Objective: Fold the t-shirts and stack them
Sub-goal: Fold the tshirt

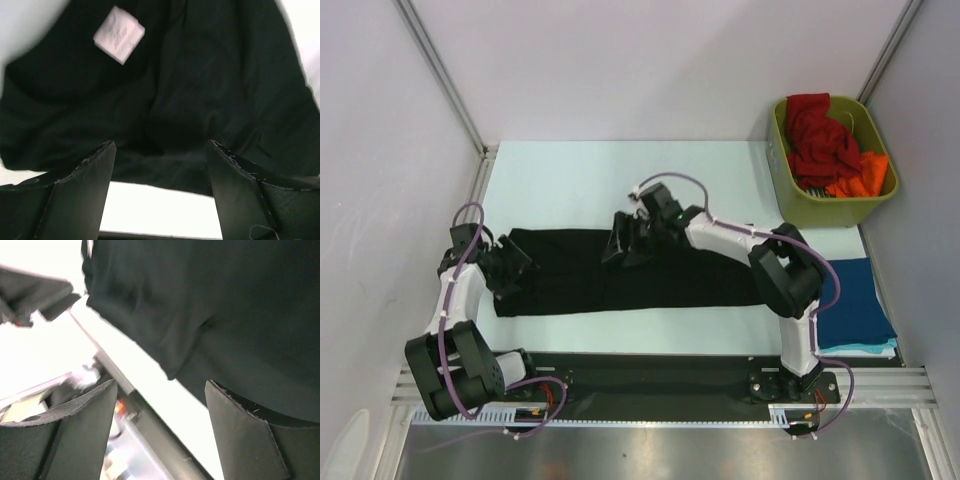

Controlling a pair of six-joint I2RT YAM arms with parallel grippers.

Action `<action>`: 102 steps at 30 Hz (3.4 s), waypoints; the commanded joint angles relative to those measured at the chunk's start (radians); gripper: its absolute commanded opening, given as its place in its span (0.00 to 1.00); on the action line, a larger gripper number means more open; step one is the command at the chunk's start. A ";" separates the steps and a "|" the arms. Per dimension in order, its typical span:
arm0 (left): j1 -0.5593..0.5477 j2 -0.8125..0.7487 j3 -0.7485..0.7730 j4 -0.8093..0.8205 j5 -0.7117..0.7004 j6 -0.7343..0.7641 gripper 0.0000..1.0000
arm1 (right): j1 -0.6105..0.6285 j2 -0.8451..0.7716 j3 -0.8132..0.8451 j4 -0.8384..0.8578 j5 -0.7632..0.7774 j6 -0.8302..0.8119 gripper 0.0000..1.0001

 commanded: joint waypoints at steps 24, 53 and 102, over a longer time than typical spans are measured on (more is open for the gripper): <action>-0.006 0.023 0.083 -0.084 0.045 0.025 0.75 | 0.140 0.140 -0.268 0.511 -0.161 0.515 0.42; -0.021 0.149 0.065 -0.094 0.085 0.094 0.74 | 0.125 0.157 -0.196 0.447 -0.251 0.435 0.04; -0.088 0.080 -0.030 -0.119 0.213 0.034 0.37 | 0.043 0.200 -0.134 0.348 -0.389 0.288 0.17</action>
